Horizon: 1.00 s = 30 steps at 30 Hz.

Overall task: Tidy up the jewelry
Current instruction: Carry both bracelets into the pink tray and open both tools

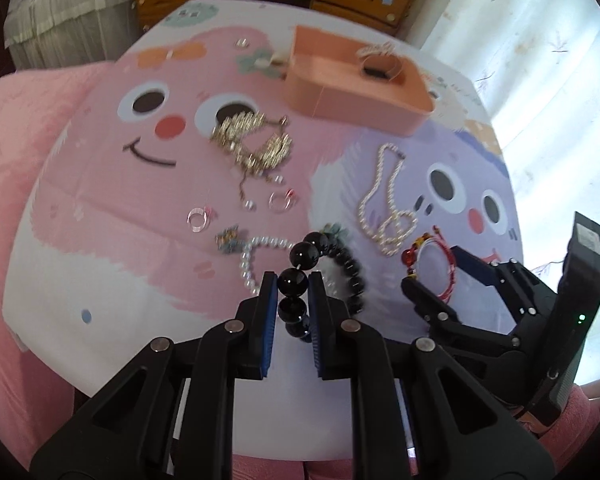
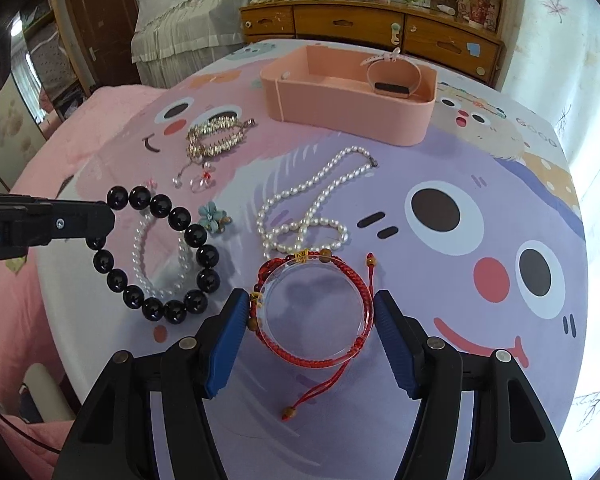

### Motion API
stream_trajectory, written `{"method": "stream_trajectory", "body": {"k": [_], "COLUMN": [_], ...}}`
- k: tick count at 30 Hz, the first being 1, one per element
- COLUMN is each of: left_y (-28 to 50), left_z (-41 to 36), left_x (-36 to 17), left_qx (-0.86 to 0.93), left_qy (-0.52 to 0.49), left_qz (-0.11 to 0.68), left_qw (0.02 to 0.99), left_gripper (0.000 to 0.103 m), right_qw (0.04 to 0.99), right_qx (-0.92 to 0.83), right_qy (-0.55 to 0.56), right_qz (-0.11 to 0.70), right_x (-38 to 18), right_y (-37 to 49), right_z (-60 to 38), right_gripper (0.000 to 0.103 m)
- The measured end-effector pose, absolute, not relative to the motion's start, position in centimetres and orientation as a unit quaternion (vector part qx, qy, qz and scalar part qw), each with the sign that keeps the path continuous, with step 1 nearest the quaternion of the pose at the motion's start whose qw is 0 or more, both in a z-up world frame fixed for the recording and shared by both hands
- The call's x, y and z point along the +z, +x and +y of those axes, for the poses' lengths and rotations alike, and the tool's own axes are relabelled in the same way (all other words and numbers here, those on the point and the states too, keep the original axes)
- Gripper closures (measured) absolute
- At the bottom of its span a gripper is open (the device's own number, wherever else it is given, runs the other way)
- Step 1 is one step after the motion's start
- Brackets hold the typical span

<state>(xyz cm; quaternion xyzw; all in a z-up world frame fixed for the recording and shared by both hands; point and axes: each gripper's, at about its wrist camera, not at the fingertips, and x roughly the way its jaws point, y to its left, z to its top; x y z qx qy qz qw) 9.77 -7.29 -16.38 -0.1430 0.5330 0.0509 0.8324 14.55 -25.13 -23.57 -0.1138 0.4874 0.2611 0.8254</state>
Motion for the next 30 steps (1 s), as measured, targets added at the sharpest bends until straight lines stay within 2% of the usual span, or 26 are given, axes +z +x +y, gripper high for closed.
{"method": "stream_trajectory", "body": {"k": [8,16,25,30], "left_y": [11.4,14.5,20.3,24.1], "left_z": [-7.6,-6.4,-4.9,-4.0], "left_x": [-9.8,-4.2,-1.8,-2.3], "left_qx": [0.013,-0.017,-0.038,-0.058], "left_qy": [-0.115,-0.110,-0.101,-0.109], "left_qz": [0.457,0.409,0.376,0.376], "left_qw": [0.882,0.906,0.920,0.918], "left_gripper": [0.091,0.091,0.091,0.091], "right_qw": [0.842,0.857,0.876,0.879], "right_qx": [0.262,0.244,0.219,0.205], "right_qy": [-0.100,0.005,0.016,0.018], "right_qz": [0.461,0.453,0.430,0.431], "right_x": [-19.5,-15.8,-13.2,-13.4], "right_y": [16.5,21.6,27.4,29.5], "right_z": [-24.4,-24.0,-21.9,-21.0], "right_gripper": [0.038,0.038,0.038,0.038]}}
